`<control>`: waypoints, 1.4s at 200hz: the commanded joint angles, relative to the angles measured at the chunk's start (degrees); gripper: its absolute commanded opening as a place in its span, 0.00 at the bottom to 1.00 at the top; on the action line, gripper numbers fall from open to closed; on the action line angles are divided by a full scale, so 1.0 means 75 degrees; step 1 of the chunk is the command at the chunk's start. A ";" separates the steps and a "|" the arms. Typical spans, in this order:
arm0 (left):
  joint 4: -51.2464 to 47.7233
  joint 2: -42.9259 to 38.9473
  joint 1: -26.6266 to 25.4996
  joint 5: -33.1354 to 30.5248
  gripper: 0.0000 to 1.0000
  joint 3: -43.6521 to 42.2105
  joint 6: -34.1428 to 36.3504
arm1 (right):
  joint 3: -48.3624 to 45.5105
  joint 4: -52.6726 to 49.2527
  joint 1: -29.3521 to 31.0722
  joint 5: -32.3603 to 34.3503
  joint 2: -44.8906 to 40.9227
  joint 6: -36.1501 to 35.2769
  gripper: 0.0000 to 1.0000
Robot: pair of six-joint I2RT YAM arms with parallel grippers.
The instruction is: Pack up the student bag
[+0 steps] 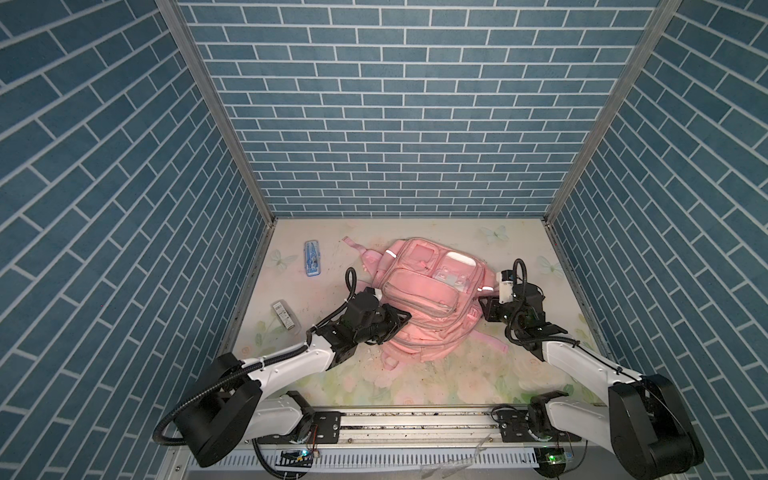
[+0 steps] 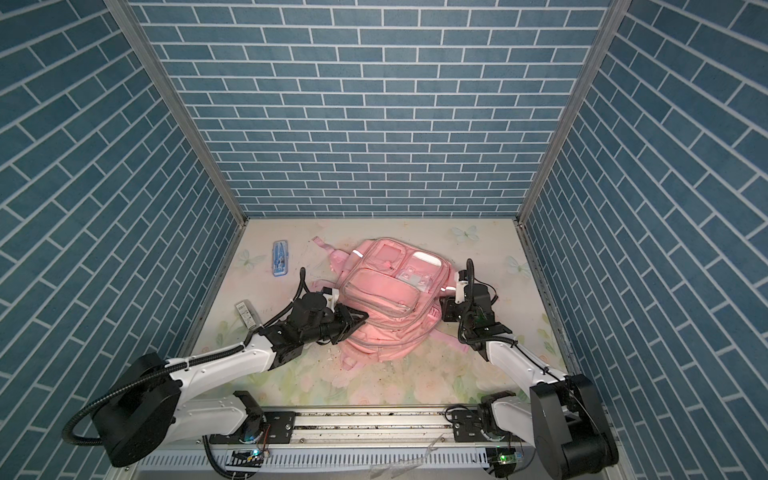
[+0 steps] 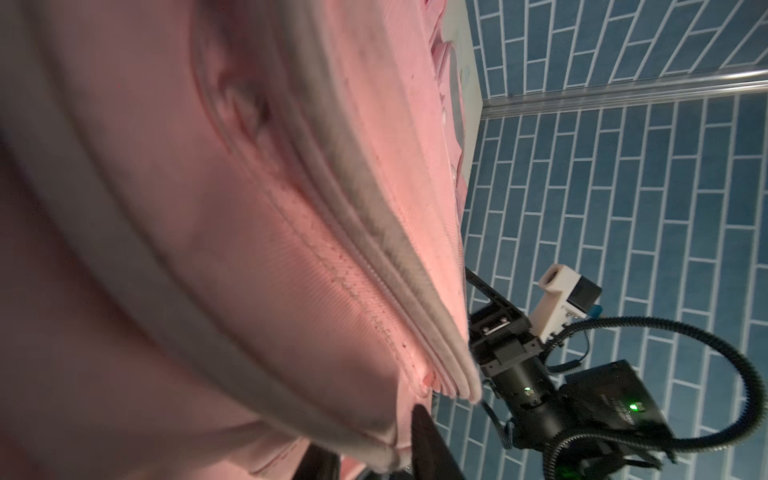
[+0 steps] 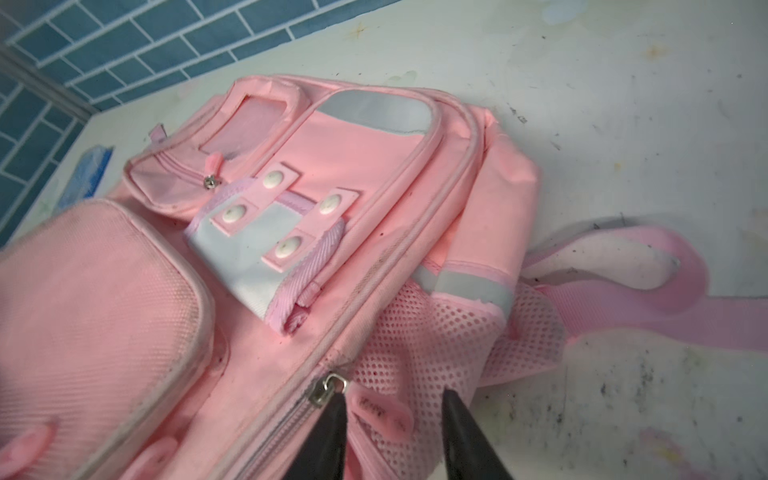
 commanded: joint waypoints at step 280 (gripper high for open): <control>-0.6018 0.3097 -0.0452 -0.0198 0.54 0.5311 1.4444 | 0.0901 -0.1338 -0.0013 0.0435 0.0460 0.0717 0.59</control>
